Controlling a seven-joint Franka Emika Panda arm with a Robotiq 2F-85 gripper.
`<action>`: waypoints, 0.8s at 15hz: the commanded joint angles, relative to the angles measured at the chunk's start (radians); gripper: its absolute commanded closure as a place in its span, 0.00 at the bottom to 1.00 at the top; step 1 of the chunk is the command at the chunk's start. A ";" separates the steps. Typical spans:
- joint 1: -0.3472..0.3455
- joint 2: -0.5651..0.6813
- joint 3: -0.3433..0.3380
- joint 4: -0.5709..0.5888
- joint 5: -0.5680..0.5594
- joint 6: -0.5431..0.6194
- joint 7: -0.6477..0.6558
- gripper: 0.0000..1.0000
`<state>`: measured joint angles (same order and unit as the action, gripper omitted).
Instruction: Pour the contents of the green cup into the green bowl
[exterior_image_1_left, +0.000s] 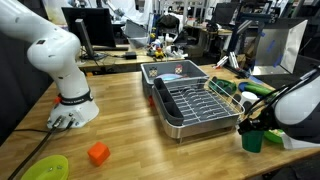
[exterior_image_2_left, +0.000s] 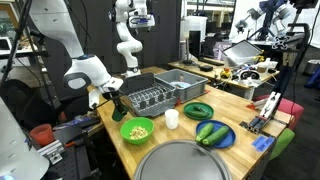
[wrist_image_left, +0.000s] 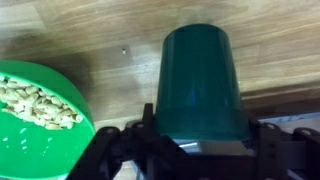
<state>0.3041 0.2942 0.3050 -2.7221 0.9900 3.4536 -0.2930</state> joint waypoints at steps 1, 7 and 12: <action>0.034 0.004 -0.014 0.017 0.018 0.000 0.030 0.48; 0.082 -0.033 -0.017 0.012 -0.063 -0.009 0.242 0.48; 0.074 -0.016 -0.002 0.025 -0.048 0.000 0.224 0.23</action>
<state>0.3777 0.2777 0.3024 -2.6969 0.9425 3.4531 -0.0688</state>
